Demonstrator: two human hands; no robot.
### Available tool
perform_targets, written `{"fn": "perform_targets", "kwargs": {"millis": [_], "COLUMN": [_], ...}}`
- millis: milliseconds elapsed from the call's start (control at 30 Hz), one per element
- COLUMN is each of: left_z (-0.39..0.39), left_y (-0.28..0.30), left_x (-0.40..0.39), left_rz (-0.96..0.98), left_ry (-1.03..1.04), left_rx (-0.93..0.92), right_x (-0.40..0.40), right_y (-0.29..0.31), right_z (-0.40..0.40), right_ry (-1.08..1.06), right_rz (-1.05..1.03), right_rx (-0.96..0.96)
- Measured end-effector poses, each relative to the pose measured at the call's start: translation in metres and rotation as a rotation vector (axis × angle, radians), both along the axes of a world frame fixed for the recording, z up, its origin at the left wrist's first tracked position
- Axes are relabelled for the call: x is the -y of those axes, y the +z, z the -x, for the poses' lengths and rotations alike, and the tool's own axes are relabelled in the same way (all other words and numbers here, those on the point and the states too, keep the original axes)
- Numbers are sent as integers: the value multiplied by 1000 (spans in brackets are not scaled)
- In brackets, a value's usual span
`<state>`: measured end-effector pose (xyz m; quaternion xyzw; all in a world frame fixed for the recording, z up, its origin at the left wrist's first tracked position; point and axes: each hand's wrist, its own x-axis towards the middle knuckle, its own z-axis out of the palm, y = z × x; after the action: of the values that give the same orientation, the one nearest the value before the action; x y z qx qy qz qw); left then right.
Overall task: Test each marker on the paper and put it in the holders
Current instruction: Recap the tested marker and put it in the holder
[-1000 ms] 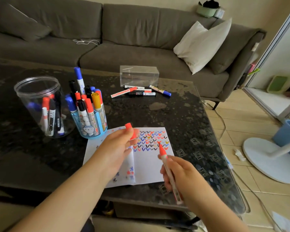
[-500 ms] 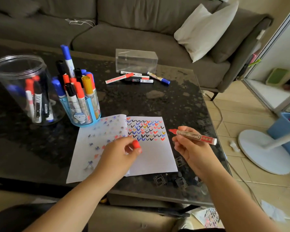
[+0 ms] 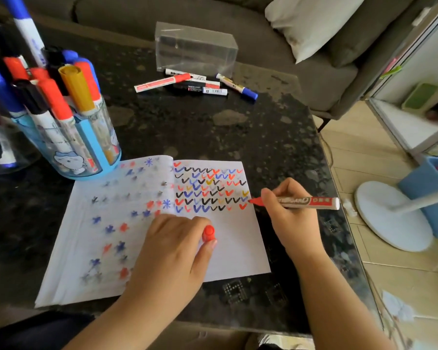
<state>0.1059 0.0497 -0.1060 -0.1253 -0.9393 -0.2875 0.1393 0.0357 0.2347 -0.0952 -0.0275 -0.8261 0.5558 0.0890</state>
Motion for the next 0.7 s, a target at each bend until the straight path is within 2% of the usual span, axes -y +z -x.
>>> {"fn": "perform_targets", "kwargs": {"millis": [700], "left_z": [-1], "left_y": [-1], "left_x": [1], "left_rz": [19], "left_ry": [-5], "left_rx": [-5], "right_x": [2], "right_y": [0], "right_z": [3], "right_ry": [-6], "right_rz": [-31], "right_rx": [-9]}}
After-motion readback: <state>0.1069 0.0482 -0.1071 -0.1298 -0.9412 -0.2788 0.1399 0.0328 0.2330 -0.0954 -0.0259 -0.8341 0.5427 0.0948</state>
